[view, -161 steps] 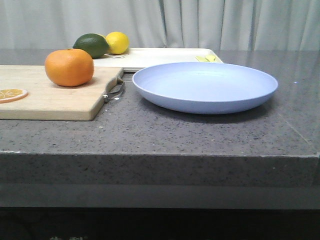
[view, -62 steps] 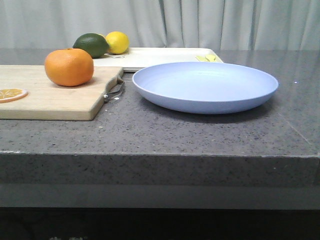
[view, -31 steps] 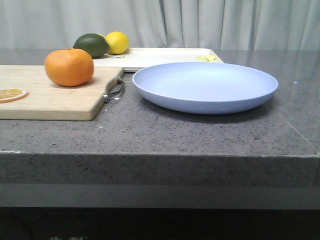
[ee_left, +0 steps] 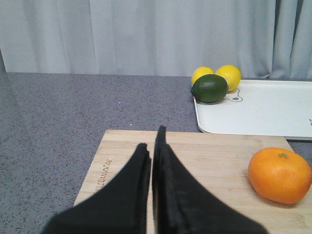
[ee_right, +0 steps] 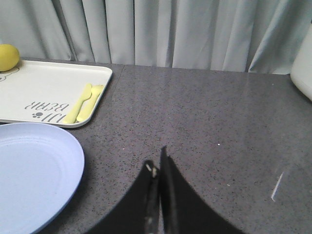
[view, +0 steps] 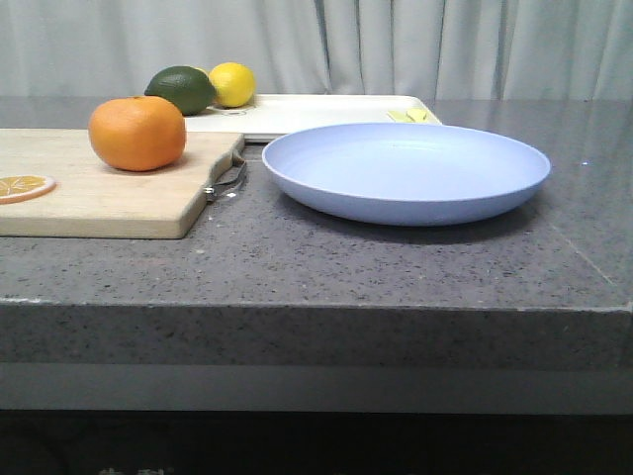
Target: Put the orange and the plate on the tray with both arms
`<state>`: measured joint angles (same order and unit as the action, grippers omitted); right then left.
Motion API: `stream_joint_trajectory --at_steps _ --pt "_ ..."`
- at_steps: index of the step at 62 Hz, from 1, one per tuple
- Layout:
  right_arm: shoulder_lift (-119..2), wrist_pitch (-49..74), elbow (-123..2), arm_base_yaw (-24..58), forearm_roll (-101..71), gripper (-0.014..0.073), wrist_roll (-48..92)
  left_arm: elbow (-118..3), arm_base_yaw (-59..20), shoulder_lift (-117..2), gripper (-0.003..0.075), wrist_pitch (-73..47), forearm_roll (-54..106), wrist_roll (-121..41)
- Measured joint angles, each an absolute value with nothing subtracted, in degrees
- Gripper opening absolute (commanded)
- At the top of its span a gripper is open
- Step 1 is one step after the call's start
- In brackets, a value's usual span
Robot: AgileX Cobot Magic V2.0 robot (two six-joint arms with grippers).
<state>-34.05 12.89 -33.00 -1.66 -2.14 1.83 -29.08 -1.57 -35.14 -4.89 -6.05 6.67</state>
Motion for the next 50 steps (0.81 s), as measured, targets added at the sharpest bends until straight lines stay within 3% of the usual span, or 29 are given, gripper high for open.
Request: stream_joint_trajectory --at_steps 10,15,20,50 --pt "-34.0 12.8 -33.0 -1.7 -2.1 0.0543 1.8 -29.1 -1.6 -35.1 0.0571 -4.8 -6.0 6.7" --pt "-34.0 12.8 -33.0 -1.7 -2.1 0.0647 1.8 -29.1 -1.6 -35.1 0.0687 -4.8 -6.0 6.7" --pt "-34.0 12.8 -33.0 -1.7 -2.1 0.065 1.8 -29.1 -1.6 -35.1 0.0701 -4.8 -6.0 6.7" --pt "-34.0 12.8 -33.0 -1.7 -2.1 0.065 1.8 -29.1 -1.6 -35.7 0.0619 -2.9 -6.0 6.7"
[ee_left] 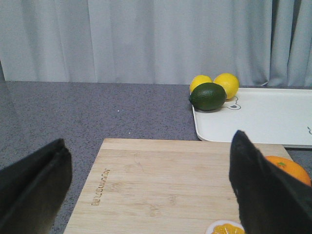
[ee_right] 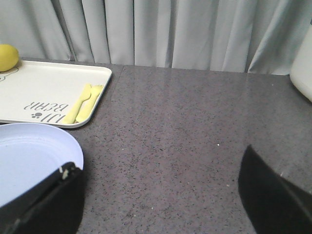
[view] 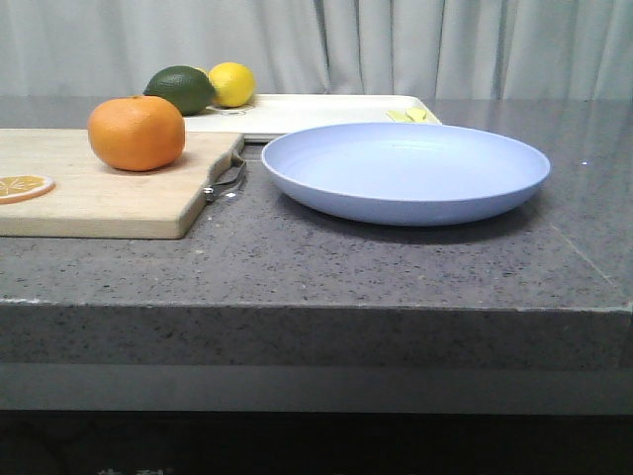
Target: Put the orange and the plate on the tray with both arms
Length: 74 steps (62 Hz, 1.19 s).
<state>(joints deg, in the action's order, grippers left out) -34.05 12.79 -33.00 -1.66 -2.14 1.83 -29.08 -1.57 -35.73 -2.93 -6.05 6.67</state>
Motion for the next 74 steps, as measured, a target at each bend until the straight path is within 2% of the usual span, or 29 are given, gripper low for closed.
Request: stream_joint_trajectory --at_steps 16,46,62,74 --pt "-34.0 12.3 -33.0 -1.7 -2.1 0.065 1.8 -37.4 -4.3 -45.8 0.0619 -10.1 -5.8 6.7" --pt "-34.0 12.3 -33.0 -1.7 -2.1 0.065 1.8 -68.3 -22.0 -76.5 0.0619 -35.5 -3.0 6.7" --pt "-34.0 12.3 -33.0 -1.7 -2.1 0.065 1.8 -81.9 -23.5 -91.3 0.0619 -44.5 -2.7 6.7" --pt "-34.1 12.2 -33.0 -1.7 -2.1 0.065 1.8 -84.7 -23.5 -96.5 0.0619 -45.9 -1.3 6.7"
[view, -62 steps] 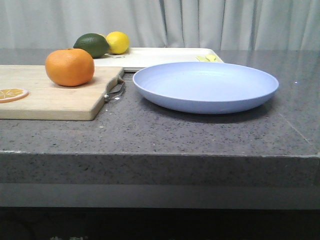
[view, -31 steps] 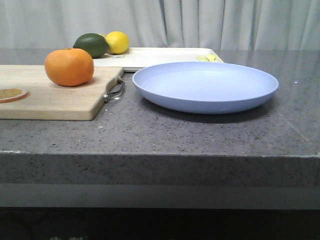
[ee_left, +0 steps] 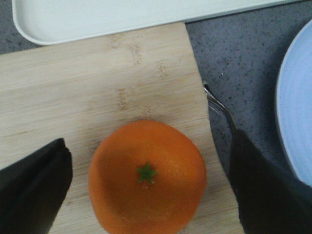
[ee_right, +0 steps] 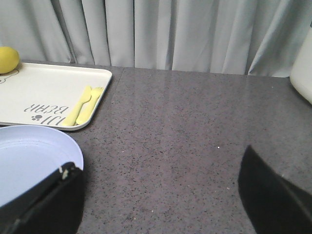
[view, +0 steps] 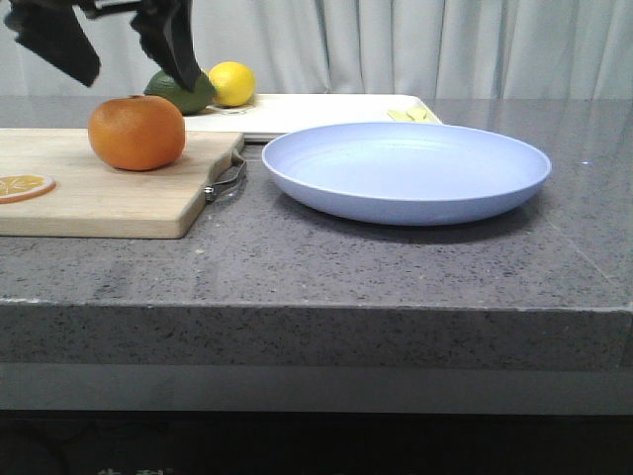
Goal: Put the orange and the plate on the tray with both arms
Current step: 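Lower the left gripper over the orange on the cutting board and close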
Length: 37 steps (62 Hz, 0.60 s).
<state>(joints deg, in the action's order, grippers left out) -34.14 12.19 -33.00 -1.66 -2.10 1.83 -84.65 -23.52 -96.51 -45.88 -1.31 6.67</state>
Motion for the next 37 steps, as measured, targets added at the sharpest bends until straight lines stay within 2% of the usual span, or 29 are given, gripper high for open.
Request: stream_joint_trajectory --at_steps 32,37 --pt "-34.1 12.2 -33.0 -1.7 -2.1 0.065 1.8 -84.9 -23.5 -100.9 0.0617 -46.8 -1.0 6.7" --pt "-34.1 12.2 -33.0 -1.7 -2.1 0.065 1.8 -84.9 -23.5 -100.9 0.0587 -47.1 -1.0 6.7"
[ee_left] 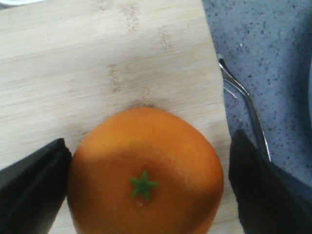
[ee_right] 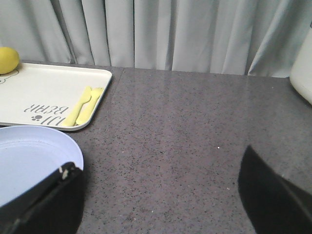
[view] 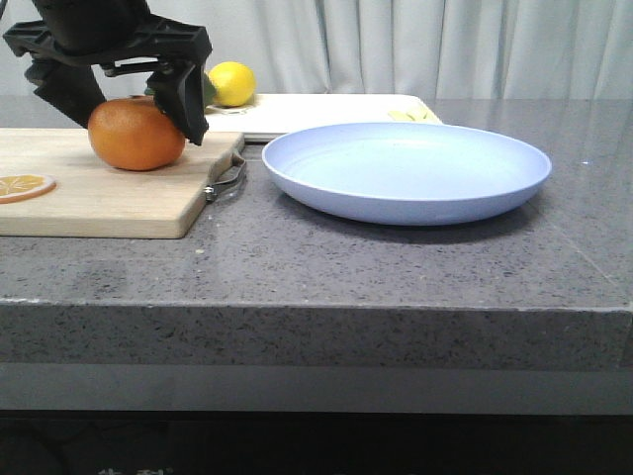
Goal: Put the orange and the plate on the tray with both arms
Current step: 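Lower the left gripper over the orange on the cutting board and close, then lift the orange with the left gripper and lower it onto the blue plate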
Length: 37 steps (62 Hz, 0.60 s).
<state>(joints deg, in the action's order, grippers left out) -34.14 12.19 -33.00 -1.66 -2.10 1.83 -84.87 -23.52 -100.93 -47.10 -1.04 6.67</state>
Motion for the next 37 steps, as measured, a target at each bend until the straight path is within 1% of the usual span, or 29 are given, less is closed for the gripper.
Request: stream_joint_trajectory --at_steps 3,15,19,21,25,37 --pt "-34.1 12.2 -33.0 -1.7 -2.1 0.065 1.8 -84.9 -23.5 -100.9 0.0545 -47.5 -1.0 6.7" --pt "-34.1 12.2 -33.0 -1.7 -2.1 0.065 1.8 -85.0 -23.5 -100.9 0.0301 -48.2 -1.0 6.7" --pt "-34.1 12.2 -33.0 -1.7 -2.1 0.065 1.8 -85.1 -23.5 -100.9 0.0246 -48.4 -1.0 6.7" --pt "-34.1 12.2 -33.0 -1.7 -2.1 0.065 1.8 -85.2 -23.5 -100.9 0.0226 -48.6 -1.0 6.7" --pt "-34.1 12.2 -33.0 -1.7 -2.1 0.065 1.8 -86.0 -23.5 -100.9 0.0212 -49.4 -1.0 6.7" --pt "-34.1 12.2 -33.0 -1.7 -2.1 0.065 1.8 -92.5 -24.3 -101.1 0.0212 -51.4 -1.0 6.7"
